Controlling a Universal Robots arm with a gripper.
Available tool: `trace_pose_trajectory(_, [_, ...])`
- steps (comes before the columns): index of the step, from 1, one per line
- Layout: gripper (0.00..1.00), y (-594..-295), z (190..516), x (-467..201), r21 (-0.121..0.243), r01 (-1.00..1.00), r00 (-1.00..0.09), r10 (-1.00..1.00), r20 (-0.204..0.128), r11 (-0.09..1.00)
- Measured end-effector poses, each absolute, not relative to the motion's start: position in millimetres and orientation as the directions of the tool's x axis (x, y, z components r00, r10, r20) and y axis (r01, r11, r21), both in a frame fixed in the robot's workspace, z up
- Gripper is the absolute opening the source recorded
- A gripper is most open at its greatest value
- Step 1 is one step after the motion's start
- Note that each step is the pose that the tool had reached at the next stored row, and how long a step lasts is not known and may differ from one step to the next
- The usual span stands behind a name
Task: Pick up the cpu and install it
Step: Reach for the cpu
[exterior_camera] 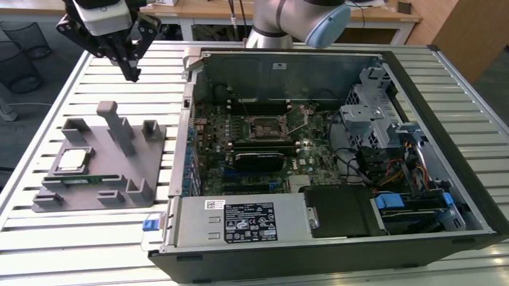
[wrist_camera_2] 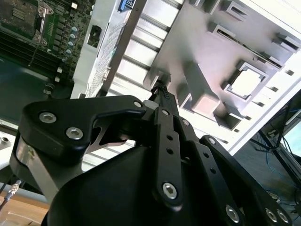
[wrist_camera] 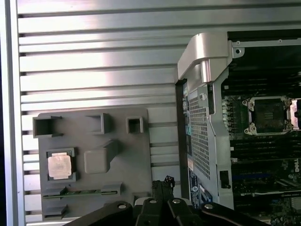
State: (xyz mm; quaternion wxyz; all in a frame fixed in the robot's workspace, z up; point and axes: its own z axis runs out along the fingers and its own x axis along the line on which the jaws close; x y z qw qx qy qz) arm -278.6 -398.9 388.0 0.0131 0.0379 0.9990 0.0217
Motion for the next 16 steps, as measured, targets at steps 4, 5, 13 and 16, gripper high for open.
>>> trace_pose_trajectory(4, [0.11, -399, 388, -283, 0.044, 0.075, -0.997, 0.076, -0.024, 0.996])
trace_pose_trajectory(5, [0.11, -399, 388, -284, 0.044, 0.075, -0.997, 0.076, -0.025, 0.996])
trace_pose_trajectory(13, [0.11, -399, 388, -292, 0.044, 0.075, -0.997, 0.076, -0.025, 0.996])
trace_pose_trajectory(16, [0.11, -399, 388, -295, 0.044, 0.075, -0.997, 0.076, -0.025, 0.996])
